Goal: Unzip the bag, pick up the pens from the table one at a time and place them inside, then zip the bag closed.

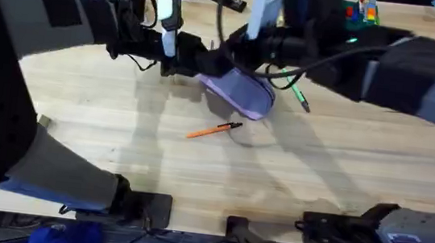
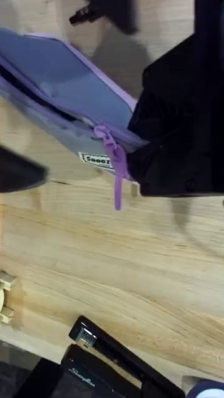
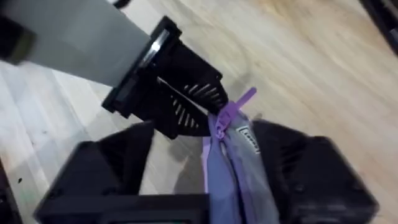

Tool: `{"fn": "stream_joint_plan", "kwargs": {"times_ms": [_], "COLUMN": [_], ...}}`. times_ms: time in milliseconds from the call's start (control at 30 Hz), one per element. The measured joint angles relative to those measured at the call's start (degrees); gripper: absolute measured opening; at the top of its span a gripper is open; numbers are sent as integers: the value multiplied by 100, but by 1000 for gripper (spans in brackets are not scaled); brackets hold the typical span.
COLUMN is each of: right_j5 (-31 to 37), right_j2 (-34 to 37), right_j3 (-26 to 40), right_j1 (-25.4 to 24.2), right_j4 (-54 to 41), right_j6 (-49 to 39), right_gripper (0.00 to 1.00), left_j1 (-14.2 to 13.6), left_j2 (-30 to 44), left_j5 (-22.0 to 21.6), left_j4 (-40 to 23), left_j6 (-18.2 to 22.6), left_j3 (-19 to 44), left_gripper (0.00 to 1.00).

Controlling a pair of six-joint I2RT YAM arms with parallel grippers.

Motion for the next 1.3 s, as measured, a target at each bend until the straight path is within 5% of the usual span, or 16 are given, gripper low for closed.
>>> {"fn": "stream_joint_plan", "kwargs": {"times_ms": [467,900,967,1100,1233,1300], "right_j5": [-8,-10,-10,-10,-10,-10], "right_j2": [-726,-733,-733,-733,-733,-733], "right_j3": [42,42,42,42,42,42], "right_j1": [-588,-609,-609,-609,-609,-609], "right_j4": [-137,-492,-534,-585,-652,-655], "right_j6": [0,0,0,0,0,0], "right_gripper": [996,996,996,995,995,995], "left_j1": [0,0,0,0,0,0], "left_j2": [0,0,0,0,0,0], "left_j5": [0,0,2,23,32,39], "left_j4": [0,0,8,28,39,37], "left_j6": [0,0,7,1,7,-2], "left_j3": [0,0,0,2,2,2], "left_gripper": [42,50,127,614,934,987]}}
